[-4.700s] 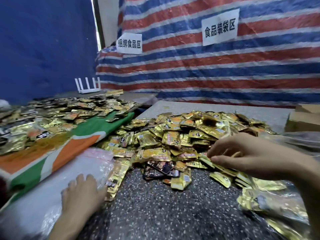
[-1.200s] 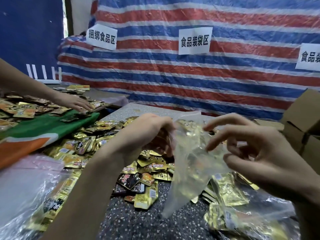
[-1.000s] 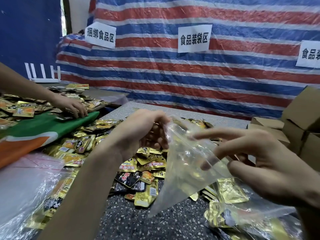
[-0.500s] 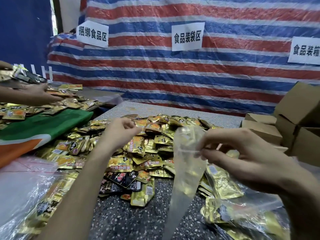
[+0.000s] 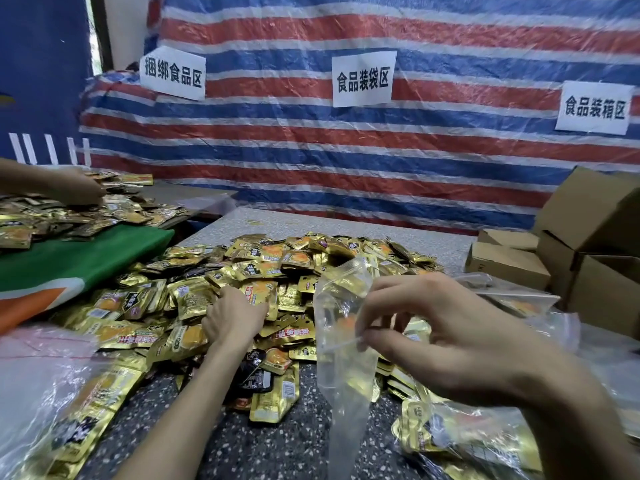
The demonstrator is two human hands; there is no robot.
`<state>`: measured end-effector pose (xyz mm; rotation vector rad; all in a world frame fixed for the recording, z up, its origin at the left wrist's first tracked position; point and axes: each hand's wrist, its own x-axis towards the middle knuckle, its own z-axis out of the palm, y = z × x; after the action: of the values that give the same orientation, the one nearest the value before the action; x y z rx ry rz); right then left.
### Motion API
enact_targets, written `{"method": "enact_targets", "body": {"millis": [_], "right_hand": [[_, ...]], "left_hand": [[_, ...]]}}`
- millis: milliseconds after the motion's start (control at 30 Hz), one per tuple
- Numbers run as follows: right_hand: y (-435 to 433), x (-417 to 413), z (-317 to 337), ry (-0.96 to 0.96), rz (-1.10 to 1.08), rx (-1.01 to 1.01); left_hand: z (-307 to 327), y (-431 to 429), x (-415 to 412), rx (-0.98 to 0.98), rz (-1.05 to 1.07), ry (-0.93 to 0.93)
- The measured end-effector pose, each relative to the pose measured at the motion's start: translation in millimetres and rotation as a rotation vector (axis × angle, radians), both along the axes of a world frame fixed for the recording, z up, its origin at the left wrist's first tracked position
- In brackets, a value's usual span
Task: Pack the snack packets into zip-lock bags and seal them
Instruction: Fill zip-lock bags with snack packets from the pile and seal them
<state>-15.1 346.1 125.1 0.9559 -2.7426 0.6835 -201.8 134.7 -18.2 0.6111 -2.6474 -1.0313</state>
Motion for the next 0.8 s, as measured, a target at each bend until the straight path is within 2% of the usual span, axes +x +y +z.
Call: {"method": "enact_targets", "body": {"millis": [133,267,533,800], "right_hand": [[3.4,1.7,2.1,-0.017,-0.006,-0.032],[7.6,1.1,3.1,-0.024,-0.018,-0.034],[11.4,0.6,4.8,-0.026,-0.037,-0.032],[12.4,-1.2,3.2,-0.054,-0.063,-0.004]], "left_hand": [[5.7,-7.6,0.4,0.215,-0.012,0.089],[41.3,-25.0,10.9,0.361,-0.084,0.198],[116.3,-53.0,67.2,0.394,-0.314,0.372],[152.8,-55.5,107.9,0.723,-0.352,0.549]]}}
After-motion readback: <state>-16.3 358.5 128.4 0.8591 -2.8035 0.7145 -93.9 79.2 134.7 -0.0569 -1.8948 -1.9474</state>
